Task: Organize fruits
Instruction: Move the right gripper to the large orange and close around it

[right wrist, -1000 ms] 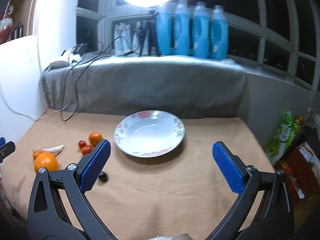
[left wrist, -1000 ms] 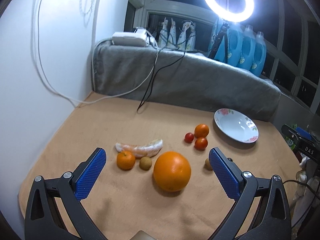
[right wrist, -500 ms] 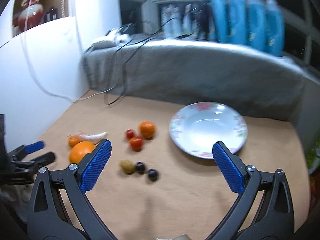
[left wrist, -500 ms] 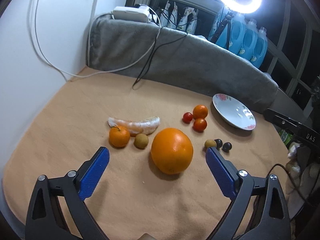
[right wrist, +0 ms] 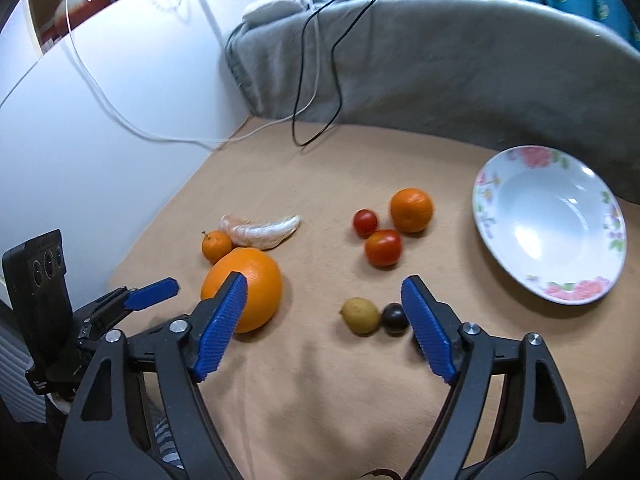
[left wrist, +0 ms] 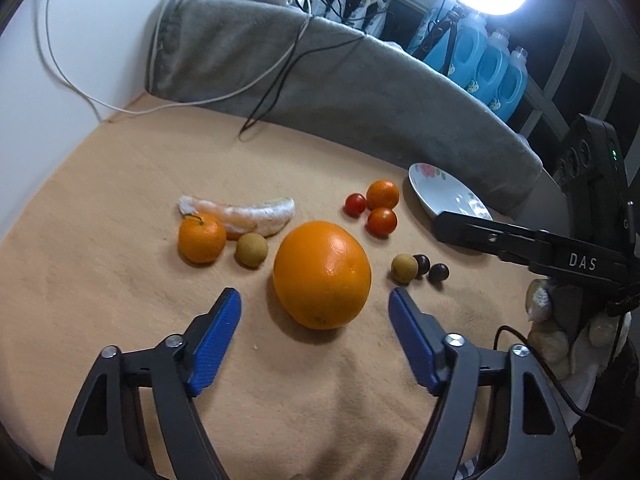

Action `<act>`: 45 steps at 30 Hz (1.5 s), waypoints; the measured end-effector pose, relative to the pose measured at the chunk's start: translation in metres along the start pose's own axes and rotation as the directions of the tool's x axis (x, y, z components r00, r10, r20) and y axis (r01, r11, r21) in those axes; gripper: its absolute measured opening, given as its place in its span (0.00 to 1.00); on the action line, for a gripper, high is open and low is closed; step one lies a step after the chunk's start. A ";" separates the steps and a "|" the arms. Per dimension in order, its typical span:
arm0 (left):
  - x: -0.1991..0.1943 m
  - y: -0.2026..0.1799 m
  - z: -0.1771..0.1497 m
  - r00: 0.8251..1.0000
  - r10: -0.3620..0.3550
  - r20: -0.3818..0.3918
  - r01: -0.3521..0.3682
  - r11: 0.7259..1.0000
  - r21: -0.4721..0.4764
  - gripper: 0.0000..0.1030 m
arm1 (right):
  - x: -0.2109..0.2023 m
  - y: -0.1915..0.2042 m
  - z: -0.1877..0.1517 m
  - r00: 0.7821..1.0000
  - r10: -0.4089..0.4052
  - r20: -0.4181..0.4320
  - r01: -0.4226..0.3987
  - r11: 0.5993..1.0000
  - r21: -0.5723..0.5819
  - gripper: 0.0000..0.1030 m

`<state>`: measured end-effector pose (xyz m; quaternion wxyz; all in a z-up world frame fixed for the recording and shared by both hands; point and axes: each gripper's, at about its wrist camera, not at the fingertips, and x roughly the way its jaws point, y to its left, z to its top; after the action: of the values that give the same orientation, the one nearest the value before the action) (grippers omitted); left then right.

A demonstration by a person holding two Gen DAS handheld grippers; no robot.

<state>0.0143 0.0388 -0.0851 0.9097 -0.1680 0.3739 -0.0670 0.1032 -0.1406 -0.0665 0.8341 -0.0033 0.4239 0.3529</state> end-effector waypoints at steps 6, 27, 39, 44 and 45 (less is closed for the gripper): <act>0.010 0.002 -0.002 0.999 -0.020 -0.027 0.020 1.000 -0.011 0.69 | 0.025 0.008 0.002 0.995 0.064 -0.075 -0.064 0.998 0.003 0.73; 0.025 0.011 -0.005 0.997 -0.048 -0.065 0.047 0.999 -0.021 0.52 | 0.072 0.018 0.007 0.951 0.254 -0.177 -0.237 0.965 0.110 0.65; 0.026 0.011 -0.006 0.997 -0.044 -0.064 0.043 0.999 -0.020 0.52 | 0.084 0.029 0.007 0.922 0.334 -0.195 -0.311 0.940 0.140 0.56; 0.025 0.008 -0.005 0.997 -0.031 -0.064 0.031 0.999 -0.007 0.51 | 0.083 0.031 0.008 0.926 0.325 -0.194 -0.305 0.944 0.124 0.55; 0.025 0.008 -0.005 0.998 -0.030 -0.063 0.029 1.000 -0.006 0.51 | 0.083 0.031 0.008 0.926 0.324 -0.194 -0.305 0.945 0.123 0.55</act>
<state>0.0284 0.0386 -0.1078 0.8958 -0.1735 0.4002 -0.0848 0.1227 -0.0662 -0.1115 0.7163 0.0650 0.5205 0.4602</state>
